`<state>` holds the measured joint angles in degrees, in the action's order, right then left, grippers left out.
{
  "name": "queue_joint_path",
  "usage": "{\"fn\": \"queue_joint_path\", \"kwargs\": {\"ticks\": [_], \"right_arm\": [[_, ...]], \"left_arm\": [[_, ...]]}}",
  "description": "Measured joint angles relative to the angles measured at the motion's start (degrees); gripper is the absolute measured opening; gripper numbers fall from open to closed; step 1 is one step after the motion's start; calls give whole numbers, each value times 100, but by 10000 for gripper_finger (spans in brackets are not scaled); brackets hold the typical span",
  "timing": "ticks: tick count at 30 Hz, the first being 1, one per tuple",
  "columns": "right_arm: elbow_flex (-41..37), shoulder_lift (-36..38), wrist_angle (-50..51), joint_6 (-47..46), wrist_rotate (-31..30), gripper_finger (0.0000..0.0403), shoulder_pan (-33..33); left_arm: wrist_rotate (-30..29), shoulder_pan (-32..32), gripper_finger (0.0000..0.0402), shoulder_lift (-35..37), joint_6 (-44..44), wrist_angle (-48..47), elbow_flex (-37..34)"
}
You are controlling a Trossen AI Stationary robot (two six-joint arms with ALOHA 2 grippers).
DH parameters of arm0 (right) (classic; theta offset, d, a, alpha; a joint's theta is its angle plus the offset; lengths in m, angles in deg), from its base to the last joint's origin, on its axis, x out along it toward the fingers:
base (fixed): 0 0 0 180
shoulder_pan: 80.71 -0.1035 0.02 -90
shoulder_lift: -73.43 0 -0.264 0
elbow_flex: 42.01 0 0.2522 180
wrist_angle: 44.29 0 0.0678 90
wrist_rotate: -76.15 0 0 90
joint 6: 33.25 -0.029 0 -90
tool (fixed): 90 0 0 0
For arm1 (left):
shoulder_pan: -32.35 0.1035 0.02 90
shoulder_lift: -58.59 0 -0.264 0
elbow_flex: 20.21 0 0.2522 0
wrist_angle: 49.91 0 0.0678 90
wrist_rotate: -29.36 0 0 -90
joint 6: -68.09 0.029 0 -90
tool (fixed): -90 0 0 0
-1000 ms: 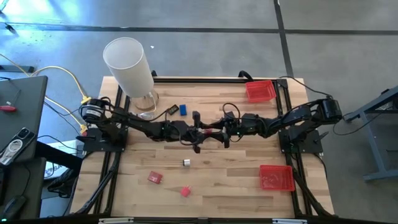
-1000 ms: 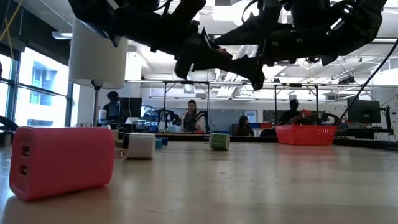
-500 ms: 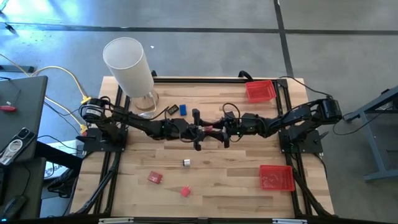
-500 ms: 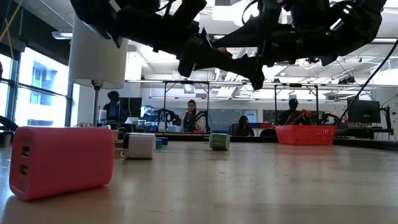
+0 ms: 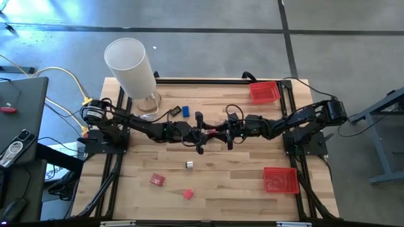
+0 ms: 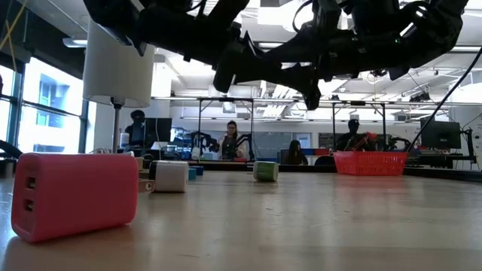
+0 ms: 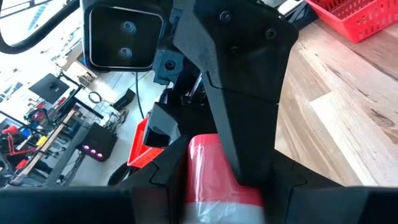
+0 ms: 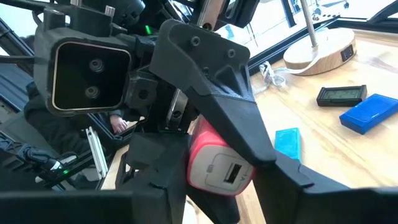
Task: Pick & Place Office items
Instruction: Put the pink white charger adapter into the top red basket
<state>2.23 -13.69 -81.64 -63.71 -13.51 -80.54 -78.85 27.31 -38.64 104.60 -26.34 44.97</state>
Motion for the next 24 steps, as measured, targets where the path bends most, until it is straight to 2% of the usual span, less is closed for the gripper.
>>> {"fn": "queue_joint_path", "kwargs": {"ticks": [3,18,24], "right_arm": [[0,0,2,-8,2,129,2],[0,0,68,117,-7,126,2],[0,0,80,161,27,125,-1]], "left_arm": [[-6,0,130,0,13,-20,0],[17,0,131,-2,344,-4,-2],[49,-3,156,-2,-265,9,-7]]}}
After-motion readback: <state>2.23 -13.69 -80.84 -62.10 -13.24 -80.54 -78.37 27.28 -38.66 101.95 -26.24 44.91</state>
